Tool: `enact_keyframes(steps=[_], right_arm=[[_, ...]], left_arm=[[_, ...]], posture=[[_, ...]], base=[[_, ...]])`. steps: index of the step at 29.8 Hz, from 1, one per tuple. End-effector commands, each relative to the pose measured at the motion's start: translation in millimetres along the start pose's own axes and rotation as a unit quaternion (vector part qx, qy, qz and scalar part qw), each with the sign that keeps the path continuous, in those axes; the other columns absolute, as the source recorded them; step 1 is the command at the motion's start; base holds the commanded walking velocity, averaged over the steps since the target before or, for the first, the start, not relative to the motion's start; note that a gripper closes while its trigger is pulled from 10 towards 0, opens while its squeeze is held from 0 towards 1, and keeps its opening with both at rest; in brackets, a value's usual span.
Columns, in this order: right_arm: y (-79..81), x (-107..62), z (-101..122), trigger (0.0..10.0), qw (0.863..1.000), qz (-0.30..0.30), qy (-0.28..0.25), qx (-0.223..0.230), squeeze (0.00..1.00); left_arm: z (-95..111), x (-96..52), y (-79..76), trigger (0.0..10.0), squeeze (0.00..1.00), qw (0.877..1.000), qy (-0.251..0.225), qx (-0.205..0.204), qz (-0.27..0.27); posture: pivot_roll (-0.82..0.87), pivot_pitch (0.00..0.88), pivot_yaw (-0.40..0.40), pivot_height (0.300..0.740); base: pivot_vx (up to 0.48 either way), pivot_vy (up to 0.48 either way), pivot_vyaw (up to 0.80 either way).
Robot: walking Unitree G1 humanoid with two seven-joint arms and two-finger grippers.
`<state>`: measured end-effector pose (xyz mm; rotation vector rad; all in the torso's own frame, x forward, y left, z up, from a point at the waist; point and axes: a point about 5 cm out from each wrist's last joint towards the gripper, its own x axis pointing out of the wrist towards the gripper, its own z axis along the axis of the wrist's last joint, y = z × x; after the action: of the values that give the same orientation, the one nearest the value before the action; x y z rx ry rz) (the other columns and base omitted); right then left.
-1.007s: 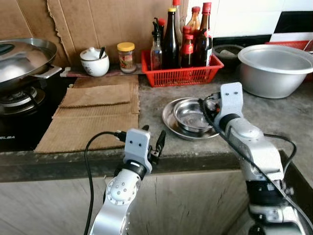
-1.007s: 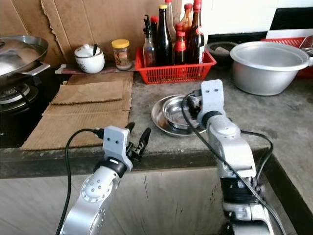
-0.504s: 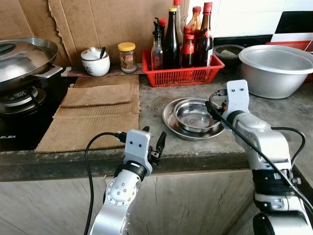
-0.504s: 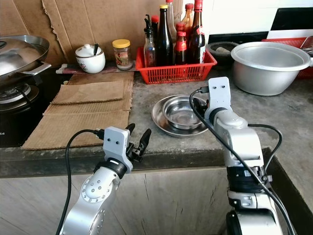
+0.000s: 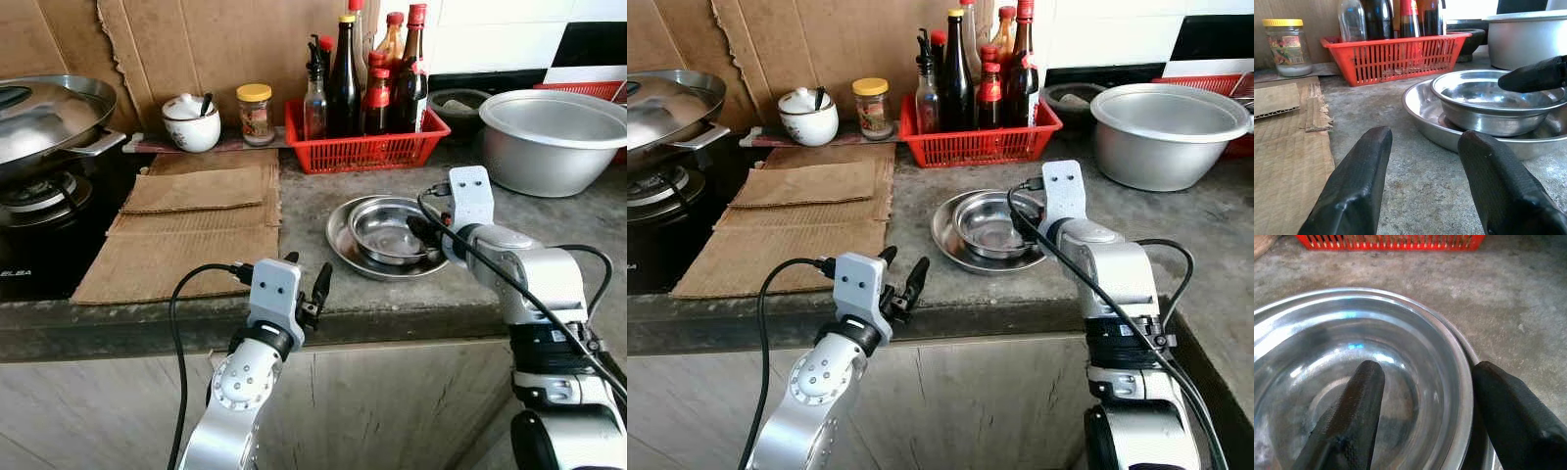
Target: Kitchen organization
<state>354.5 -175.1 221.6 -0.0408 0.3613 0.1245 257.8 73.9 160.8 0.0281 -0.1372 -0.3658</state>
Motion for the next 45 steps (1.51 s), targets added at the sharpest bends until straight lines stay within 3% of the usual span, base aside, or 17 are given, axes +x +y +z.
enact_keyframes(steps=[1,14,28,29,30,31,45], right_arm=[[0.8,0.8,4.0,10.0,1.0,0.008,0.01,0.004,0.0],[1.0,5.6,2.1,10.0,0.998,0.035,0.04,0.039,0.0],[-3.8,15.3,-24.6,10.0,0.988,0.034,0.124,0.082,0.0],[-4.0,15.6,-25.2,6.7,0.988,0.033,0.125,0.083,0.0],[-4.1,15.8,-25.1,1.5,0.988,0.033,0.125,0.083,0.0],[-4.4,16.1,-24.3,0.0,0.988,0.031,0.123,0.086,0.0],[-12.2,18.3,-15.4,0.0,0.99,0.0,0.103,0.1,0.0]], left_arm=[[1.4,0.7,1.3,10.0,0.0,1.0,-0.001,0.005,0.005],[1.4,1.6,1.3,10.0,0.0,1.0,-0.001,0.007,0.011],[3.2,1.8,0.9,10.0,0.0,1.0,-0.004,0.007,0.011],[3.3,1.7,0.9,10.0,0.0,1.0,-0.005,0.007,0.011],[3.5,1.6,1.0,10.0,0.0,1.0,-0.005,0.008,0.012],[3.6,1.6,1.1,10.0,0.0,1.0,-0.005,0.008,0.012],[3.1,1.2,0.8,10.0,0.0,1.0,-0.003,0.007,0.013]], posture=[[0.02,0.041,-0.023,0.74],[0.02,0.037,-0.033,0.74],[0.03,0.029,-0.035,0.74],[0.03,0.029,-0.036,0.74],[0.03,0.029,-0.036,0.74],[0.03,0.029,-0.035,0.74],[0.03,0.035,-0.036,0.74]], base=[[0.0,0.0,0.0],[0.0,0.0,0.0],[0.0,0.0,0.0],[0.0,0.0,0.0],[0.0,0.0,0.0],[0.0,0.0,0.0],[0.0,0.0,0.0]])
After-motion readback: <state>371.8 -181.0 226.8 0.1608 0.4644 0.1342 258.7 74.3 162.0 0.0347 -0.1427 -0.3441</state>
